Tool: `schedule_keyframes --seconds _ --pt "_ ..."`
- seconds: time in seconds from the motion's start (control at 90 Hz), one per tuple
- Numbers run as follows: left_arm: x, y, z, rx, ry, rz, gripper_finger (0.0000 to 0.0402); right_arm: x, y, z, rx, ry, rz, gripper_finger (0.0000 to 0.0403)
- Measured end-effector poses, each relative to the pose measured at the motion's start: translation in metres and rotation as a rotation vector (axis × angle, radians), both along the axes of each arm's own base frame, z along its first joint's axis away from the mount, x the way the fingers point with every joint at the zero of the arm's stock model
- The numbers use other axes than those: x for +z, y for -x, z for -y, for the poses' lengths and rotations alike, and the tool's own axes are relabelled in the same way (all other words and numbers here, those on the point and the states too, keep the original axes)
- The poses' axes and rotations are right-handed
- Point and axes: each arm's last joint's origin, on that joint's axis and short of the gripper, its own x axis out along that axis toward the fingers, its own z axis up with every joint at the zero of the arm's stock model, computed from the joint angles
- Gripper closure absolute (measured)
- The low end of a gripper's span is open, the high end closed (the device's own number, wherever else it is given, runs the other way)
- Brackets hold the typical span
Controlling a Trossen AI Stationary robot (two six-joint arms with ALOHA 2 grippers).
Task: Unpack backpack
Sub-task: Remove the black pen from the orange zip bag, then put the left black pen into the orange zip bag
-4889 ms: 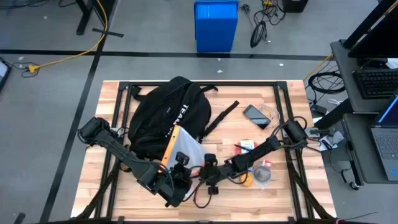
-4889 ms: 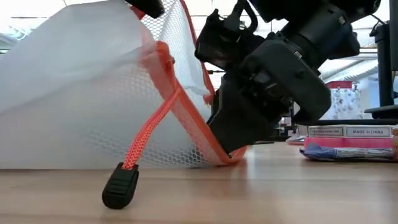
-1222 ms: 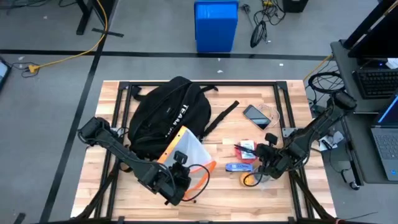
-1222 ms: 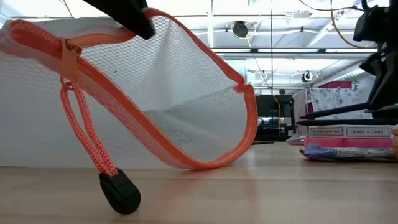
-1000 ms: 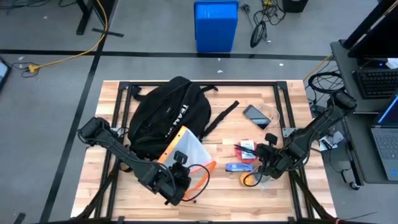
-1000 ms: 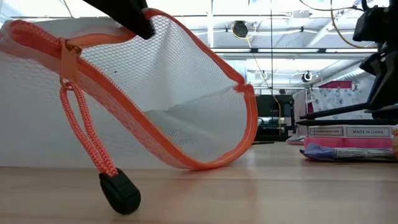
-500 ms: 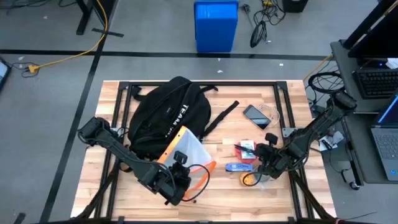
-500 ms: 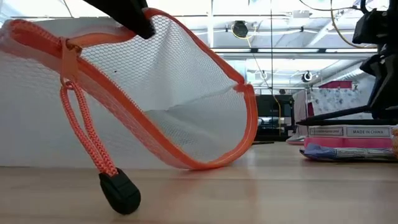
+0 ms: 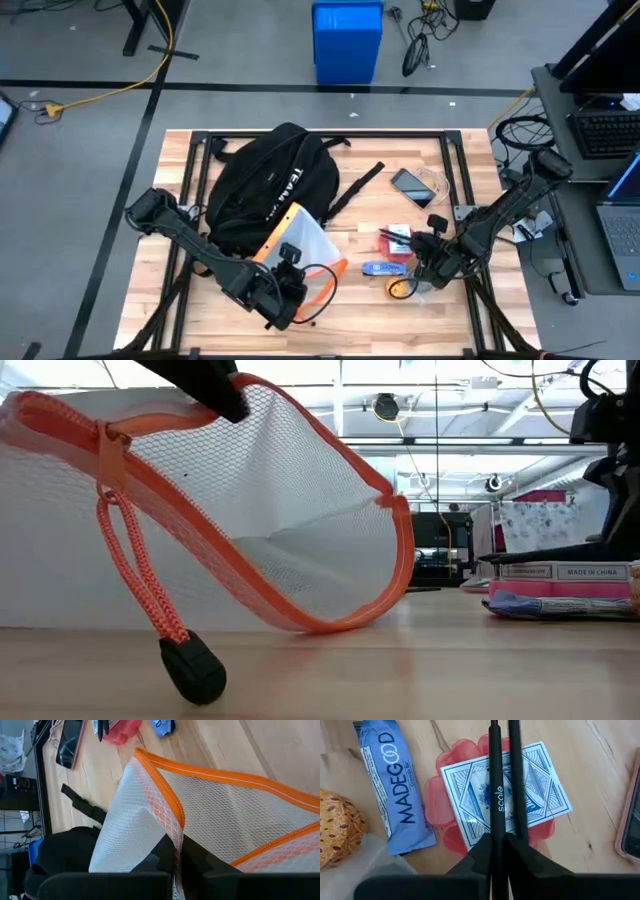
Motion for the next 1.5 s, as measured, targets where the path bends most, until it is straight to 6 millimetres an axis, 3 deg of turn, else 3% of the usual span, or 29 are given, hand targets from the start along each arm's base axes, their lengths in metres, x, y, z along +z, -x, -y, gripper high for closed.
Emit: schedule_keyframes --seconds 0.178,0.411,0.556,1.078,1.5 --pt "0.0 0.0 0.0 0.0 0.0 0.0 0.0402 0.0 0.0 -0.001 0.002 -0.012 -0.002 0.0374" --pt "0.0 0.0 0.0 0.0 0.0 0.0 0.0402 0.001 0.0 -0.001 0.003 -0.017 -0.005 0.0336" --pt "0.0 0.0 0.0 0.0 0.0 0.0 0.0402 0.009 -0.003 -0.003 0.008 -0.021 0.007 0.0325" --pt "0.0 0.0 0.0 -0.005 -0.005 -0.002 0.0402 0.056 -0.022 -0.02 0.142 -0.052 0.103 0.0323" --pt "0.0 0.0 -0.001 0.001 -0.001 0.0 0.0402 0.058 -0.025 -0.023 0.226 -0.036 0.123 0.0323"
